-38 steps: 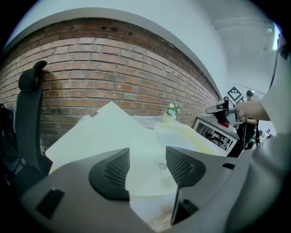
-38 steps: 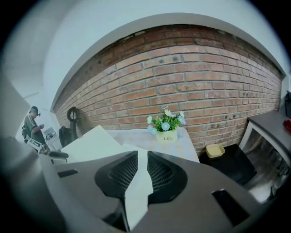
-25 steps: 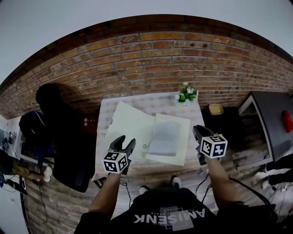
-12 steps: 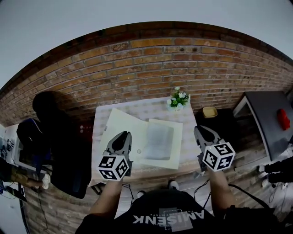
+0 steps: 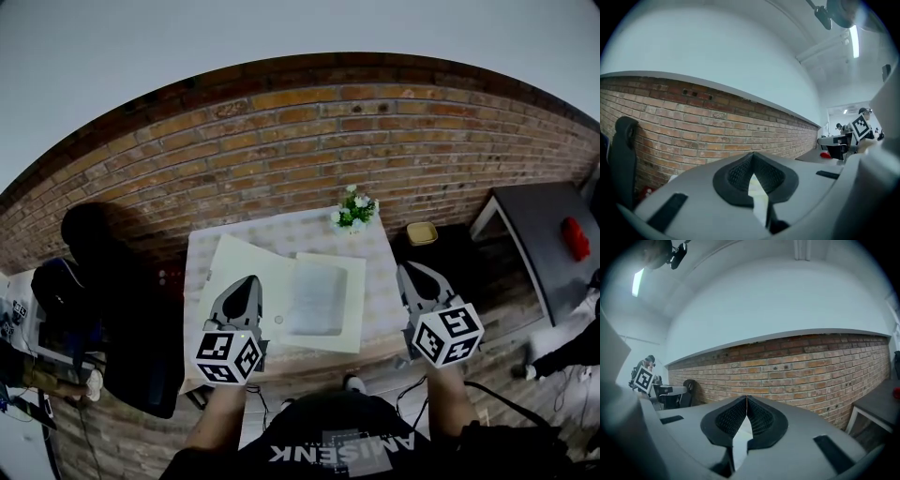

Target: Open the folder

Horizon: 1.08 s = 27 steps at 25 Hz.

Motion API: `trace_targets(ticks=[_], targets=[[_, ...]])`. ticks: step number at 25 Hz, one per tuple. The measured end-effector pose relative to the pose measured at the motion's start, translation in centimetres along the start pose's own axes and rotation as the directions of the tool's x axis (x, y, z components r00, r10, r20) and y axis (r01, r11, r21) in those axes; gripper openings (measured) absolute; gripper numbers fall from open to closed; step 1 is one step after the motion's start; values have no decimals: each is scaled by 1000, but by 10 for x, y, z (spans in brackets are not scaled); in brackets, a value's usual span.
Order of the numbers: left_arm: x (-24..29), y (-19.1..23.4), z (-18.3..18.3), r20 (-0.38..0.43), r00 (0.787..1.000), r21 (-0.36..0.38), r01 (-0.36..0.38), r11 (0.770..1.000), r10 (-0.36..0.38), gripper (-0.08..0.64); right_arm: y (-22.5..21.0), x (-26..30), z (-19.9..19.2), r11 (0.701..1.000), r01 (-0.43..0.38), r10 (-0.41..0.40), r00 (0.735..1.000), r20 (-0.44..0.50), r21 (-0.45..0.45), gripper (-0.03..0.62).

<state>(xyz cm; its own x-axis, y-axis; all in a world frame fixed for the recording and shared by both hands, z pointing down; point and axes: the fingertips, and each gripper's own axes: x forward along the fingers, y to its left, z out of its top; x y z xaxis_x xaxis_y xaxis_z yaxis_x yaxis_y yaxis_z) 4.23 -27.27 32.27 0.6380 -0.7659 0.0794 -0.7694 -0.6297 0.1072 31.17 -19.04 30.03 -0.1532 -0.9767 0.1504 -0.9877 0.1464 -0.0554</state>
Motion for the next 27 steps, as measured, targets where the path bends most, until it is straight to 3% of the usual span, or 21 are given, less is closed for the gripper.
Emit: trace_targets(ticks=[7, 11, 21, 27], targets=[[-7, 6, 3, -3, 1000, 1, -28, 1000, 28, 14, 0, 0, 1, 1000, 0, 0, 1000, 8, -4, 41], [-10, 11, 4, 0, 1000, -57, -27, 998, 27, 14, -2, 2, 2, 1000, 9, -9, 1000, 11, -6, 41], [-14, 23, -1, -9, 999, -44, -48, 998, 48, 14, 2, 5, 3, 1000, 20, -19, 1000, 15, -13, 41], [-14, 27, 9, 51, 998, -54, -44, 998, 47, 14, -4, 6, 3, 999, 47, -47, 999, 16, -15, 41]])
